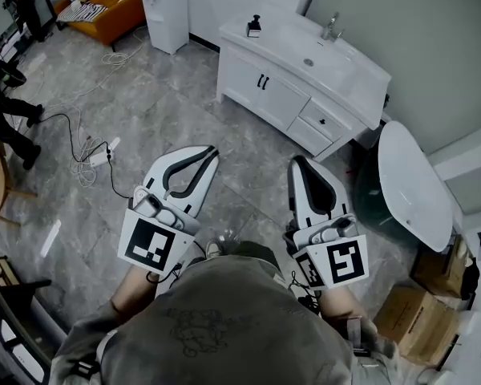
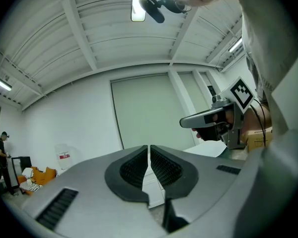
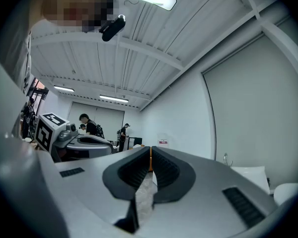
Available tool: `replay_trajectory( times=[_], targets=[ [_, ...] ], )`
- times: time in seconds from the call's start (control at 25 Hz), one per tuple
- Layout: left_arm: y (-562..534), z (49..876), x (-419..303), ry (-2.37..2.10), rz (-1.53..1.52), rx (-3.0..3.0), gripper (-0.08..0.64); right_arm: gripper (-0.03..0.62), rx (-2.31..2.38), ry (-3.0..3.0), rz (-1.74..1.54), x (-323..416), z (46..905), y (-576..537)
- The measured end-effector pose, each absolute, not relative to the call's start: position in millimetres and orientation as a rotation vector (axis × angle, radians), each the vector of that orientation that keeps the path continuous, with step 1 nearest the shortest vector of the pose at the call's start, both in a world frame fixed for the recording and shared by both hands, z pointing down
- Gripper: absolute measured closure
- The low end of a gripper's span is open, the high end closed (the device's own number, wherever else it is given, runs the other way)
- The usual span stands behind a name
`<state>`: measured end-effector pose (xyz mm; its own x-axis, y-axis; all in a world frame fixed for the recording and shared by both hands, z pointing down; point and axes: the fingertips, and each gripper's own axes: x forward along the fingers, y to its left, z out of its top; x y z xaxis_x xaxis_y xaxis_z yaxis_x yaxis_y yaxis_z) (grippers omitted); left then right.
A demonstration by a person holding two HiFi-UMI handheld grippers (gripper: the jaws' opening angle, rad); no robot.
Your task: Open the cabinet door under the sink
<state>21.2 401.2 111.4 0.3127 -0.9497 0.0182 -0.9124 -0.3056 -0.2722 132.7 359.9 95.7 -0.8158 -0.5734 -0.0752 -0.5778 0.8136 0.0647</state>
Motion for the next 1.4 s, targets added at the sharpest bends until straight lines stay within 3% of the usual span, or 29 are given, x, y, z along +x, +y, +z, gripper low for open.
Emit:
replay_trajectory(
  times=[0.68,1.4],
  targets=[
    [335,135,-11,1.653,-0.296,-2.379,0.529,0.560,-1.003,2.952,0.111,102,133,289],
    [130,169,-52,1.677,-0.382,-2.436,0.531,0.560,-1.010,3.002,0.006,54,166,77]
  ],
)
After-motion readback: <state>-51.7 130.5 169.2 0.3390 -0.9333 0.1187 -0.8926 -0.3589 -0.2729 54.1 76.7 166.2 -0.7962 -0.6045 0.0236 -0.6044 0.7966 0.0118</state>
